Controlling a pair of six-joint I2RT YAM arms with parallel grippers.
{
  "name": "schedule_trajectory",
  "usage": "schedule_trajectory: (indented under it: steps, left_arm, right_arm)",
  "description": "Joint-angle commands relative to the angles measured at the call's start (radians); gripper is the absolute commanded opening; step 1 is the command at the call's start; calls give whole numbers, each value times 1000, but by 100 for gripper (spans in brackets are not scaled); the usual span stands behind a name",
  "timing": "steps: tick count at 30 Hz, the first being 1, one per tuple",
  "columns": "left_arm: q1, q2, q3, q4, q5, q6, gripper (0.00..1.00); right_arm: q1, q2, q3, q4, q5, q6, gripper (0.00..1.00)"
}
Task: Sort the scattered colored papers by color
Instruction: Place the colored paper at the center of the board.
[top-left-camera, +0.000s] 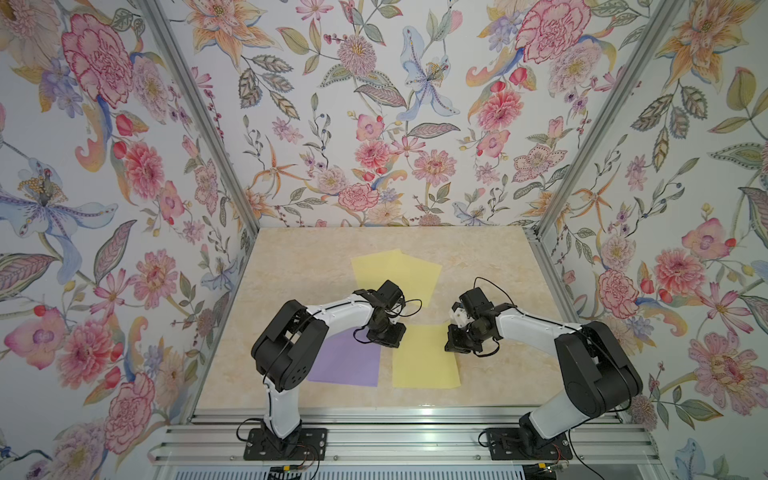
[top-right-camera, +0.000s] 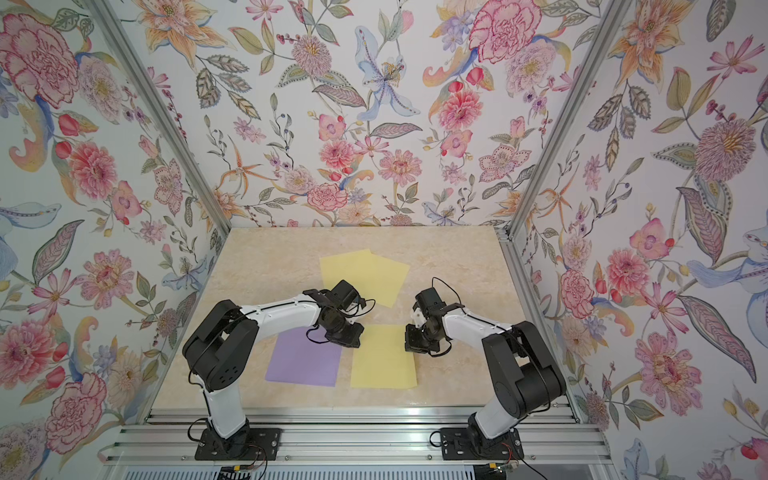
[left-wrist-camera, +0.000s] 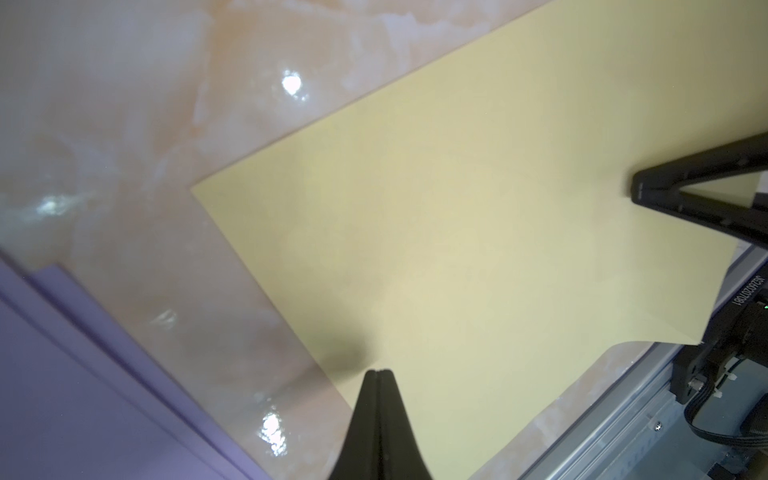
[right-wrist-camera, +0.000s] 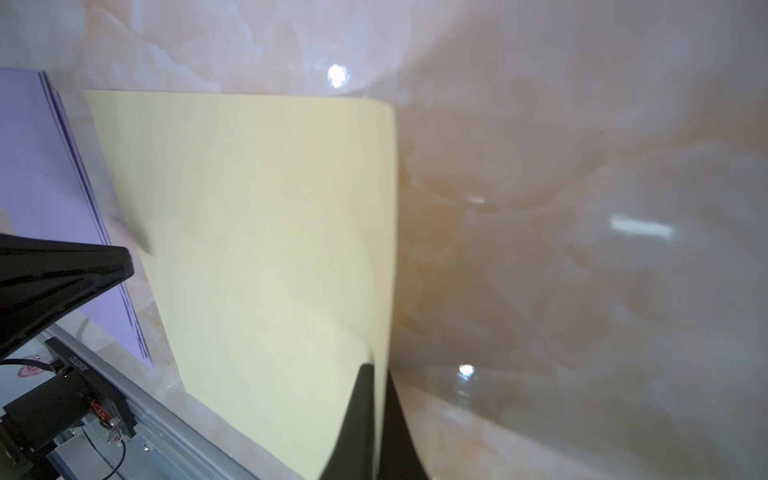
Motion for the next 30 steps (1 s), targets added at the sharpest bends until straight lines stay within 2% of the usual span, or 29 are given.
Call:
schedule_trajectory:
  steps: [1,26,27,28,30]
  left_arm:
    - [-13,21,11,-8,-35,13,0]
    - [-20,47,-9,-14,-66,-8,0]
    - [-19,48,-11,-14,-66,-9,0]
    - [-19,47,-13,-15,-66,-9,0]
    - [-19,47,-18,-16,-68,-8,0]
  right_arm:
    - [11,18,-8,6,-3,2,0]
    - [11,11,3,-25,-2,-18,0]
    - [12,10,12,-40,1,-30,15]
    - [17,5,28,-70,17,-44,46]
    - [28,-14,75,-144,85,-73,74]
